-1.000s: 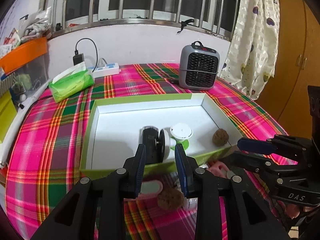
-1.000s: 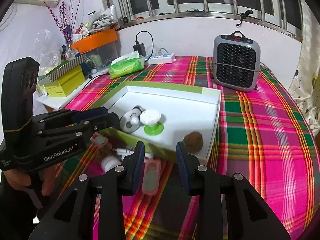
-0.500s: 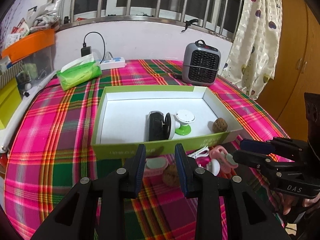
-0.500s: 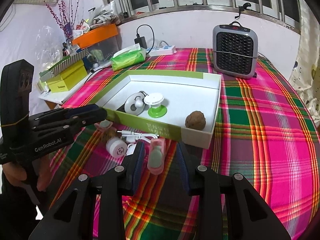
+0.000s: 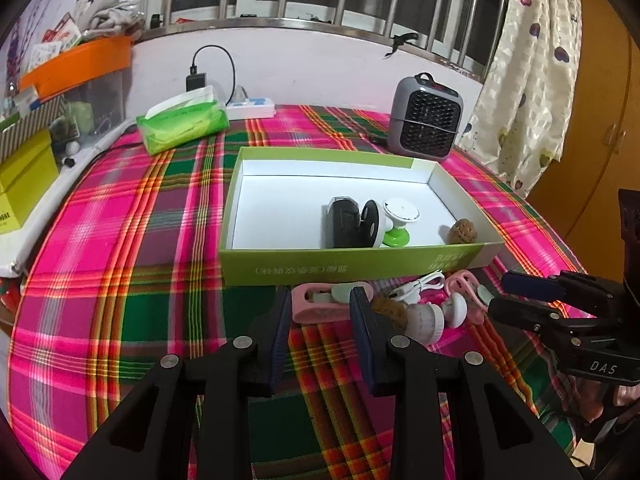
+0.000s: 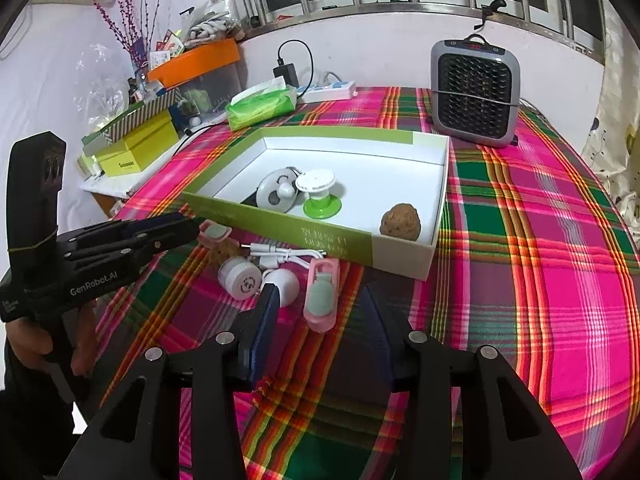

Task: Organize objects
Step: 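Withdraw both tools from the box toward the pink clips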

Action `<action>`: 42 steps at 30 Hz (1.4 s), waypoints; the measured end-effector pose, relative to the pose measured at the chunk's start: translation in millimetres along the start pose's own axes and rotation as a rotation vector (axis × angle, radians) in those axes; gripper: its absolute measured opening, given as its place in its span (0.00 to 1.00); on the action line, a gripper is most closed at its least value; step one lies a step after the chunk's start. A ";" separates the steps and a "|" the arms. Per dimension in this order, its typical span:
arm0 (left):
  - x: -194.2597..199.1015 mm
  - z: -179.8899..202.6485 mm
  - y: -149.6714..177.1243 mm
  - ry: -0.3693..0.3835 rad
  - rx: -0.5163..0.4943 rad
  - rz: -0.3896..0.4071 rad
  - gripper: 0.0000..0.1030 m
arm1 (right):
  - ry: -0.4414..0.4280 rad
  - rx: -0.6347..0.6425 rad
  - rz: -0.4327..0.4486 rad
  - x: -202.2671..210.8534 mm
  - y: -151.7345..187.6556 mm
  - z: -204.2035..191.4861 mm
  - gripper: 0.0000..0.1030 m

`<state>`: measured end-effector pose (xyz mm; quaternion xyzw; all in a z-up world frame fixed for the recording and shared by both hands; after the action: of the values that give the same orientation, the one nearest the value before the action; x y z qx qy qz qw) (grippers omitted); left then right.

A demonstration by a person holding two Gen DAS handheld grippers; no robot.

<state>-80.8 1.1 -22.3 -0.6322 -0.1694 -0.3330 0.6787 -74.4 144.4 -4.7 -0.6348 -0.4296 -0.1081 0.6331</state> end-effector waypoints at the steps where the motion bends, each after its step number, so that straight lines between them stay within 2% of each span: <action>1: 0.3 -0.5 -0.2 -0.001 0.001 0.003 0.27 | 0.001 -0.002 -0.003 -0.5 0.6 0.7 0.43; 14: -5.5 -13.4 -0.5 0.000 0.056 -0.014 0.30 | 0.002 -0.011 -0.029 -8.5 3.8 -0.1 0.43; 30: -10.4 -5.3 -1.7 0.015 0.018 -0.031 0.30 | 0.026 -0.001 -0.062 -20.7 0.8 -2.2 0.43; 31: -9.7 -4.5 -1.7 0.017 0.016 -0.029 0.30 | 0.026 -0.001 -0.064 -21.1 0.8 -2.2 0.42; 36: -4.0 0.7 -3.0 0.031 0.007 -0.016 0.30 | 0.023 -0.013 -0.076 -23.5 1.8 -0.7 0.21; 38: -3.0 4.8 -2.1 0.045 0.003 -0.018 0.30 | 0.028 -0.019 -0.076 -23.1 2.2 1.4 0.18; 42: -0.6 16.2 1.1 0.079 -0.005 -0.026 0.30 | 0.043 -0.021 -0.074 -20.9 2.9 4.1 0.18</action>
<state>-77.5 16.9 -21.2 -0.6182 -0.1497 -0.3667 0.6790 -86.9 140.0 -21.7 -0.6224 -0.4381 -0.1495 0.6311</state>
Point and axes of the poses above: each gripper's, at about its wrist camera, not at the fingertips, and x roughly against the way its jaws point, z to its right, y to its underside, the point moved 7 cm from there along -x, roughly the way its jaws point, and after that the axes turned 1 degree about z, right-handed, at the moved point
